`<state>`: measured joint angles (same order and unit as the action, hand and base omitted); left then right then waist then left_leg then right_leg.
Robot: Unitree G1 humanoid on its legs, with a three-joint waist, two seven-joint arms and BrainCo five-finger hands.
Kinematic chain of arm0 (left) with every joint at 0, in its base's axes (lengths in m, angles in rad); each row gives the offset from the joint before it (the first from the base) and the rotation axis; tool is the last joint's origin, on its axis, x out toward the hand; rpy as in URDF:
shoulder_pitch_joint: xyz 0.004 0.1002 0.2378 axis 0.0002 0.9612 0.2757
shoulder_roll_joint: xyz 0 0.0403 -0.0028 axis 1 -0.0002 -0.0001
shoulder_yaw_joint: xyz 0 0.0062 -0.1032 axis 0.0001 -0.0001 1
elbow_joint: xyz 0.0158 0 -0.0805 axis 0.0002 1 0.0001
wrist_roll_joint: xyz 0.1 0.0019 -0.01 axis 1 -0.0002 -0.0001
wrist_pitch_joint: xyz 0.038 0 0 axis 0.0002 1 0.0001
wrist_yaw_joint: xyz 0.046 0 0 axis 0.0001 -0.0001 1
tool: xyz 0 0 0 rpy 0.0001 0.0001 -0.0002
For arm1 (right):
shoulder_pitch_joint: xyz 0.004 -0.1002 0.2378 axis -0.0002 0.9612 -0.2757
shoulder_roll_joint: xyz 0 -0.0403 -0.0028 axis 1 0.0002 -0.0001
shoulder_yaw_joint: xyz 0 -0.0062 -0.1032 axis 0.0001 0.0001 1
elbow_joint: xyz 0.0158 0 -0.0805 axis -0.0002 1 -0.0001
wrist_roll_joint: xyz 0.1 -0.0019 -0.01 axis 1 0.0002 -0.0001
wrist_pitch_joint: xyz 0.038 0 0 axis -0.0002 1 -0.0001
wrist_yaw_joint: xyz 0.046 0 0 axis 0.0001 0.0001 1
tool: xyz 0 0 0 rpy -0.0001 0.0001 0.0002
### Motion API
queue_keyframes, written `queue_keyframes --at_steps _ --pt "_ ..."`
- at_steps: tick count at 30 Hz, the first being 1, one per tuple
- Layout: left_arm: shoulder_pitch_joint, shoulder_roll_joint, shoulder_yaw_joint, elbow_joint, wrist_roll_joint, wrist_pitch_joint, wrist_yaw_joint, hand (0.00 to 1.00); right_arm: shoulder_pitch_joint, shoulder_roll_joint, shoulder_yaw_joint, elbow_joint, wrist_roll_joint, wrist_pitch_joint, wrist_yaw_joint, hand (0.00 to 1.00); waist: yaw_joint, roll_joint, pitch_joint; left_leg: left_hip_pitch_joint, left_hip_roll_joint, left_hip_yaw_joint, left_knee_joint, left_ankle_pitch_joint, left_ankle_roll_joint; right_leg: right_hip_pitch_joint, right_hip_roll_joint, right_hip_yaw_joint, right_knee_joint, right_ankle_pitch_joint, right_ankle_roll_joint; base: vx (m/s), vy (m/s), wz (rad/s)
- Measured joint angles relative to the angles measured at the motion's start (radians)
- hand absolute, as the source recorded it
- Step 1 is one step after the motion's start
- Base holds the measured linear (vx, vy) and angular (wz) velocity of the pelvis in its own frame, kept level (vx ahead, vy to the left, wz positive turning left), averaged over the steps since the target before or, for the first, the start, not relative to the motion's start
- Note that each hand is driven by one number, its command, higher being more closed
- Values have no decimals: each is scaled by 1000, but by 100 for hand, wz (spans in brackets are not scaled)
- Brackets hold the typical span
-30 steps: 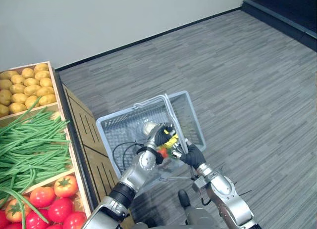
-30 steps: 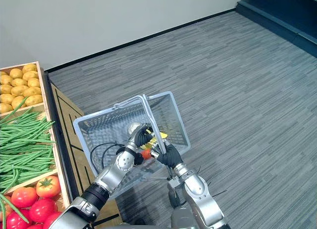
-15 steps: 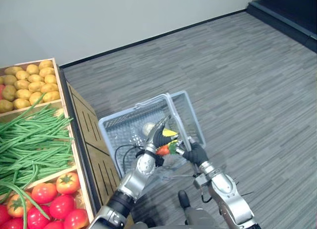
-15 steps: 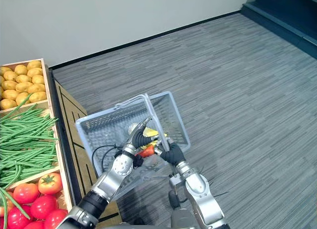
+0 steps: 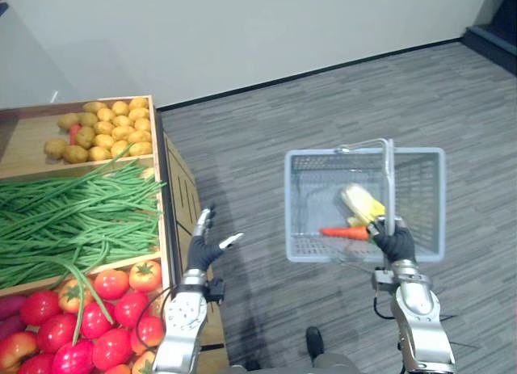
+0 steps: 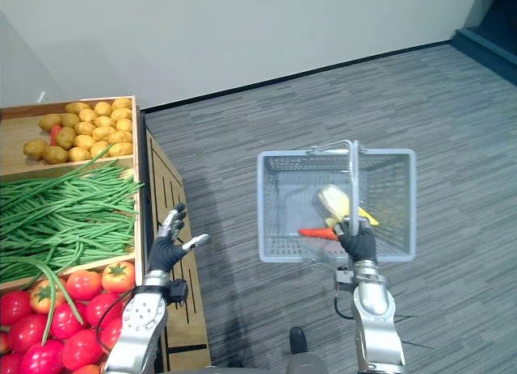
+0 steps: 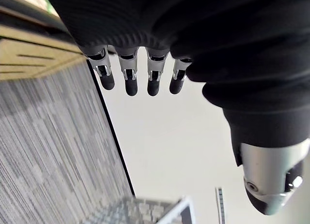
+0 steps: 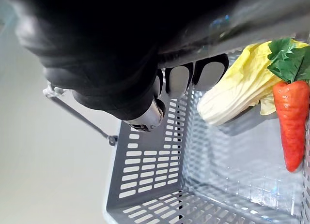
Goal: Pick vegetable in the basket
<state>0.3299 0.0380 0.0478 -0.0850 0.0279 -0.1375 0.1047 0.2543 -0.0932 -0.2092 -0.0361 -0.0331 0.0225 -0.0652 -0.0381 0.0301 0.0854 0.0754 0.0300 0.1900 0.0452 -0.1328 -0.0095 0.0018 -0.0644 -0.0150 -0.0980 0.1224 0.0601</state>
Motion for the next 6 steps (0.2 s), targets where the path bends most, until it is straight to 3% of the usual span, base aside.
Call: queue_keyframes --at_steps 6 --pt "50 -11 53 88 14 21 -28 0 83 12 -10 45 -30 25 13 100 20 -11 -7 3 -3 -21 -10 4 -3 13 -6 -34 0 -13 3 -10 -11 13"
